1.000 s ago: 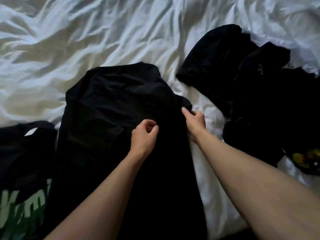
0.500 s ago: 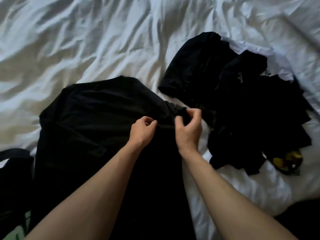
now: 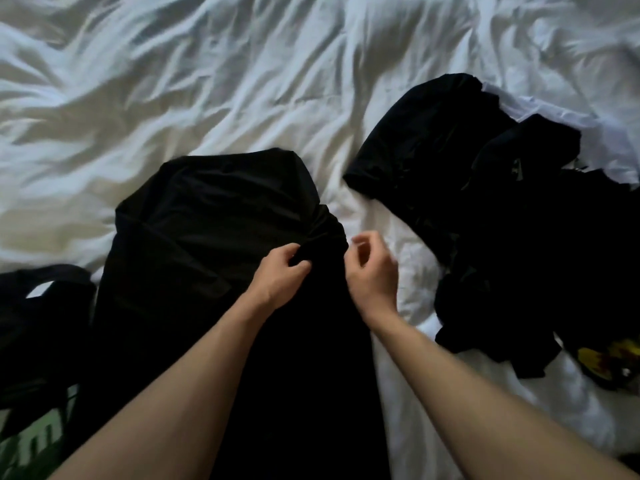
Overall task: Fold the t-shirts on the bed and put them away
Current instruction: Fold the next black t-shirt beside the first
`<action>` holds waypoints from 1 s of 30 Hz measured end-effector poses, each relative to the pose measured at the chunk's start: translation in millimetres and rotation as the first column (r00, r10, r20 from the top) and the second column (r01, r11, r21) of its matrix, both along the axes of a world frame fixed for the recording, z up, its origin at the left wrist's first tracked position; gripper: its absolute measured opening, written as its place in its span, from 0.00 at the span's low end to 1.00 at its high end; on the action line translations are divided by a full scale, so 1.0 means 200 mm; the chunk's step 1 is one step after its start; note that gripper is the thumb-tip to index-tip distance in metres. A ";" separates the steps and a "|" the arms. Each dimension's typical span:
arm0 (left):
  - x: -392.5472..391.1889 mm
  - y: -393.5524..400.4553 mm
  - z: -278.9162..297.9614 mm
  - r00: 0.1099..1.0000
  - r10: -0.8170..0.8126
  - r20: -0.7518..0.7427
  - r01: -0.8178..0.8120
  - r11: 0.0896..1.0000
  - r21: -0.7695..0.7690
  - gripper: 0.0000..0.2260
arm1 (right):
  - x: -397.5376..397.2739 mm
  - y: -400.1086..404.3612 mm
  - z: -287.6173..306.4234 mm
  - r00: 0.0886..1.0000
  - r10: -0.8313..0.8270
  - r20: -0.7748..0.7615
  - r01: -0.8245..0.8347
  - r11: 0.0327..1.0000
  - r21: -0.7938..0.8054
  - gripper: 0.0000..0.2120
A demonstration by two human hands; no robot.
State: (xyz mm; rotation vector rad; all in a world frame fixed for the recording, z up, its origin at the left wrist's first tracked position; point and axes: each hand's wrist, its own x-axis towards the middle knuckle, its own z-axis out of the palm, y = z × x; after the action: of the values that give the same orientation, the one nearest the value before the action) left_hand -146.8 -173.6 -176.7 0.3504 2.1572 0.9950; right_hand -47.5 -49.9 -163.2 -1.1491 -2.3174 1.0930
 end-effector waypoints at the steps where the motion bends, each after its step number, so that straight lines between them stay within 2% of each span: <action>1: 0.02 0.00 0.01 1.000 0.015 0.007 -0.015 0.997 0.073 0.08 | -0.05 0.06 0.00 0.996 -0.004 0.092 0.011 0.998 -0.068 0.11; 3: 0.07 0.00 0.03 0.998 0.041 0.055 -0.051 0.981 0.188 0.09 | -0.15 0.14 0.01 0.967 0.084 0.240 0.000 0.945 -0.328 0.22; 4: 0.10 -0.01 0.03 0.995 0.048 0.082 -0.066 0.971 0.229 0.10 | -0.20 0.17 0.03 0.973 0.093 0.213 0.030 0.858 -0.513 0.25; 5: 0.11 -0.01 0.02 0.993 0.047 0.108 -0.074 0.964 0.254 0.12 | -0.24 0.19 0.05 0.984 0.071 0.166 0.064 0.723 -0.687 0.24; 6: 0.12 -0.02 0.02 0.990 0.037 0.135 -0.072 0.961 0.266 0.14 | -0.27 0.22 0.07 0.987 0.064 0.150 0.079 0.617 -0.783 0.22; 7: 0.12 -0.02 0.02 0.986 0.024 0.163 -0.069 0.958 0.277 0.15 | -0.30 0.25 0.08 0.979 0.127 0.161 0.061 0.567 -0.821 0.21; 9: 0.11 -0.01 0.04 0.978 -0.018 0.207 -0.047 0.951 0.305 0.16 | -0.34 0.28 0.08 0.926 0.309 0.218 -0.009 0.593 -0.805 0.19; 10: 0.11 0.01 0.05 0.982 -0.047 0.181 -0.011 0.951 0.308 0.16 | -0.35 0.29 0.07 0.915 0.329 0.235 -0.029 0.633 -0.774 0.17; 12: 0.10 0.07 0.07 0.999 -0.025 0.025 0.018 0.970 0.241 0.13 | -0.38 0.30 0.04 0.957 0.212 0.197 -0.008 0.701 -0.713 0.13; 14: 0.10 0.14 0.07 0.981 0.103 -0.167 -0.075 0.983 0.165 0.09 | -0.39 0.33 0.05 0.995 0.013 0.103 0.057 0.756 -0.652 0.10; 15: 0.09 0.18 0.07 0.968 0.143 -0.206 -0.115 0.983 0.141 0.08 | -0.39 0.36 0.05 0.995 -0.076 0.060 0.097 0.788 -0.608 0.09; 17: 0.07 0.26 0.07 0.972 0.120 -0.200 -0.099 0.989 0.111 0.08 | -0.38 0.43 0.04 0.981 -0.192 0.002 0.170 0.861 -0.480 0.06; 19: 0.06 0.34 0.08 0.988 0.048 -0.146 -0.033 0.994 0.107 0.07 | -0.35 0.47 0.05 0.977 -0.211 -0.029 0.189 0.921 -0.341 0.06; 20: 0.06 0.37 0.08 0.993 0.028 -0.111 -0.016 0.994 0.108 0.06 | -0.33 0.49 0.05 0.975 -0.217 -0.044 0.192 0.928 -0.320 0.06; 22: 0.05 0.40 0.08 0.999 0.026 -0.034 -0.023 0.995 0.096 0.05 | -0.31 0.52 0.05 0.971 -0.227 -0.069 0.184 0.905 -0.383 0.07; 26: 0.04 0.37 0.03 0.971 0.206 0.120 -0.221 0.967 0.125 0.09 | -0.29 0.58 0.03 0.975 -0.202 -0.091 0.116 0.816 -0.566 0.04; 28: 0.06 0.32 0.02 0.962 0.246 0.121 -0.261 0.957 0.128 0.10 | -0.30 0.57 0.02 0.968 -0.232 -0.096 0.129 0.787 -0.603 0.01; 30: 0.08 0.25 0.01 0.945 0.320 0.072 -0.327 0.939 0.111 0.07 | -0.30 0.55 -0.01 0.985 -0.174 -0.016 0.130 0.794 -0.594 0.03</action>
State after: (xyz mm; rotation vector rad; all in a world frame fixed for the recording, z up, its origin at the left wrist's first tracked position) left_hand -130.1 -123.0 -174.2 0.0212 2.1525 1.3072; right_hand -108.4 60.5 -165.2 -1.4429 -1.8200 1.8339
